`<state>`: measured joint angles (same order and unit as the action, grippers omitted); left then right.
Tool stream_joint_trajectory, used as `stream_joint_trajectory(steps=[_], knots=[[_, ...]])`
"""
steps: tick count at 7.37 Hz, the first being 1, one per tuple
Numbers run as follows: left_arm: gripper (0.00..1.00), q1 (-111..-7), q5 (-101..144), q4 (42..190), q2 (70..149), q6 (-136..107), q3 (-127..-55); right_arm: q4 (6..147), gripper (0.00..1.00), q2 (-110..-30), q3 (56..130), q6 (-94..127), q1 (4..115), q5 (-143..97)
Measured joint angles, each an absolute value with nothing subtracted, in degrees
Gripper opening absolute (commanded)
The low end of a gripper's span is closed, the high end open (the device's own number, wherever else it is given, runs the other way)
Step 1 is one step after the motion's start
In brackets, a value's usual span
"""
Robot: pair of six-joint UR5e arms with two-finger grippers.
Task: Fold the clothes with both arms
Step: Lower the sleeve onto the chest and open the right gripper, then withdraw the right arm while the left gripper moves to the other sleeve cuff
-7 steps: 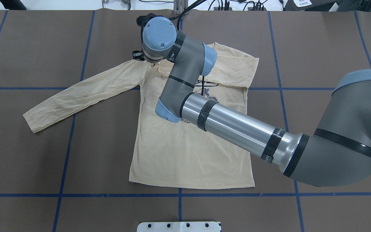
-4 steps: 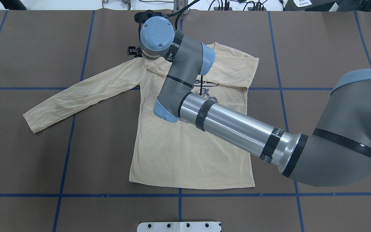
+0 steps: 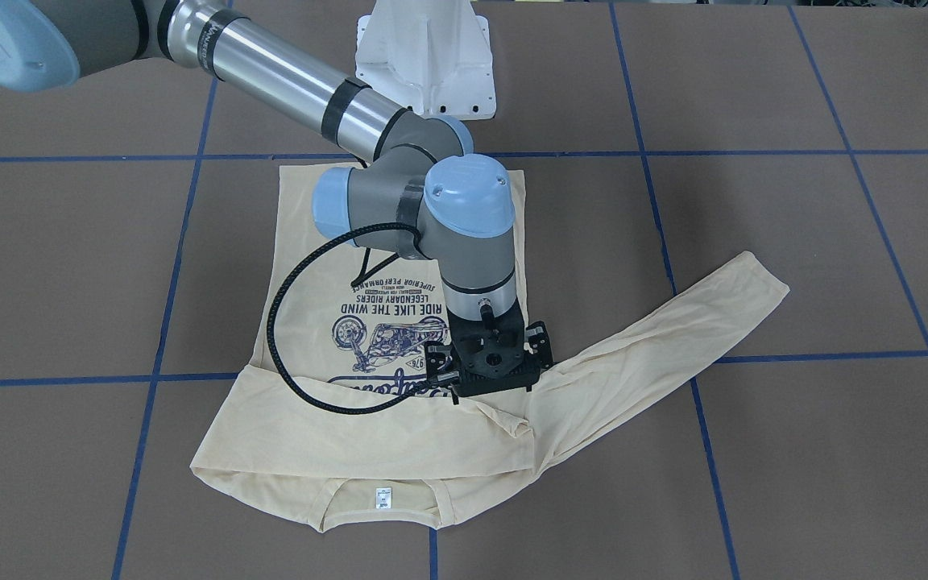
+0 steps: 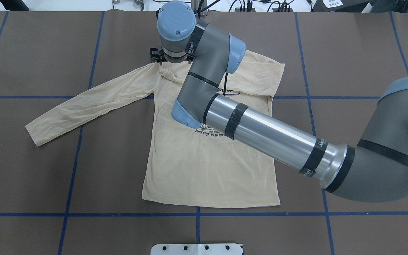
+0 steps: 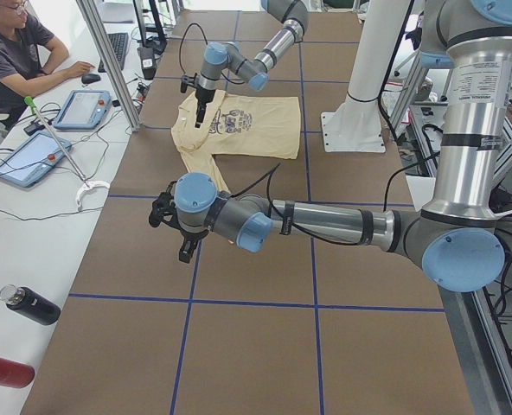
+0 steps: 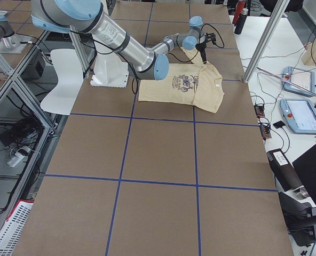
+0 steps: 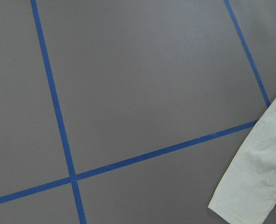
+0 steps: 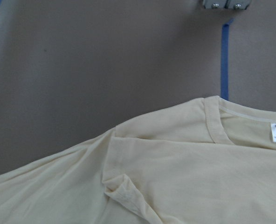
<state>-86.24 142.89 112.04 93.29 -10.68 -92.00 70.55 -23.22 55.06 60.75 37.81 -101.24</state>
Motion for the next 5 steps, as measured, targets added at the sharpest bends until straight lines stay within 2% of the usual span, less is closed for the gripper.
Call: stream_joint_trajectory(steps=[2, 3, 5], knots=[[0.99, -84.3, 140.5, 118.4, 93.1, -20.5, -92.2, 82.0, 1.0, -30.3, 66.8, 57.6, 40.2, -106.3], [0.99, -81.6, 137.8, 121.7, 93.0, -27.5, -92.9, 87.6, 1.0, -36.2, 74.6, 52.7, 41.9, -107.2], [0.99, -74.7, 130.6, 124.2, 92.3, -41.9, -97.4, 99.6, 1.0, -43.9, 85.1, 40.2, 45.8, -107.6]])
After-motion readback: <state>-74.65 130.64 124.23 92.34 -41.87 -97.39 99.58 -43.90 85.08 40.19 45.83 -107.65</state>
